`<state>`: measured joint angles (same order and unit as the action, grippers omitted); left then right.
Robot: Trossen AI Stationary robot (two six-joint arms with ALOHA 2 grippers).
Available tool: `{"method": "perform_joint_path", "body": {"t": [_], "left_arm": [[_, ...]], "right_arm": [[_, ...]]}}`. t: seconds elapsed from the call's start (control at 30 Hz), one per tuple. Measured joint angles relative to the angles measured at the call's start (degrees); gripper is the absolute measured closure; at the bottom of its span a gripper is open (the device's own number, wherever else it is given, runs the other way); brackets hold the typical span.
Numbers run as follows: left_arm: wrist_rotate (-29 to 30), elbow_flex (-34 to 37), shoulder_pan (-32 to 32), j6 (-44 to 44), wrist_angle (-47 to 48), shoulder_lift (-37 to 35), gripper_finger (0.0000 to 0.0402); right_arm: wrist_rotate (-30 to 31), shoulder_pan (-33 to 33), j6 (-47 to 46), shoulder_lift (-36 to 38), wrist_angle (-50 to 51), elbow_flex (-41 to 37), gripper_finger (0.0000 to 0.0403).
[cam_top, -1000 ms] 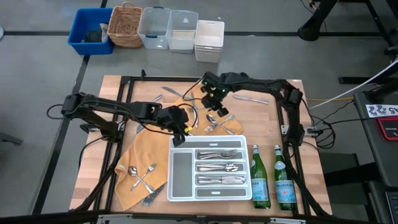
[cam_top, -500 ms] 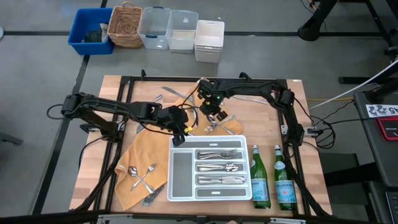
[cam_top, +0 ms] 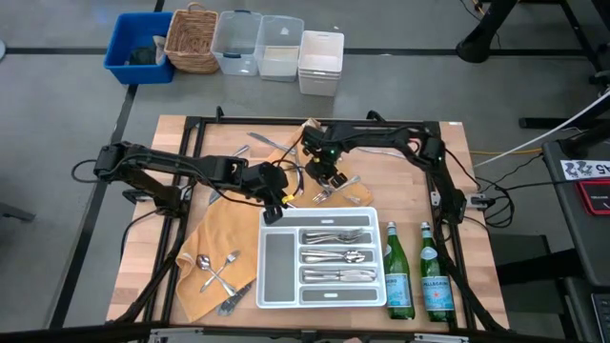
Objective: Sort silverware
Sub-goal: Put the silver spoon into the white silverware tray
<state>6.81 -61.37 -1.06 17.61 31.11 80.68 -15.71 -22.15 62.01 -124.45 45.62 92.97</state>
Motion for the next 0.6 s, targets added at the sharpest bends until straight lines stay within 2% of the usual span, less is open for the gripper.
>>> {"method": "perform_joint_path", "body": {"t": [0.3, 0.6], "left_arm": [[0.0, 0.0, 0.0, 0.0, 0.0, 0.0, 0.0357], [0.0, 0.0, 0.0, -0.9, 0.0, 0.0, 0.0357]], "right_arm": [[0.4, 0.0, 0.0, -0.4, 0.3, 0.0, 0.0292], [3.8, 0.0, -1.8, -0.4, 3.0, 0.1, 0.0292]]}}
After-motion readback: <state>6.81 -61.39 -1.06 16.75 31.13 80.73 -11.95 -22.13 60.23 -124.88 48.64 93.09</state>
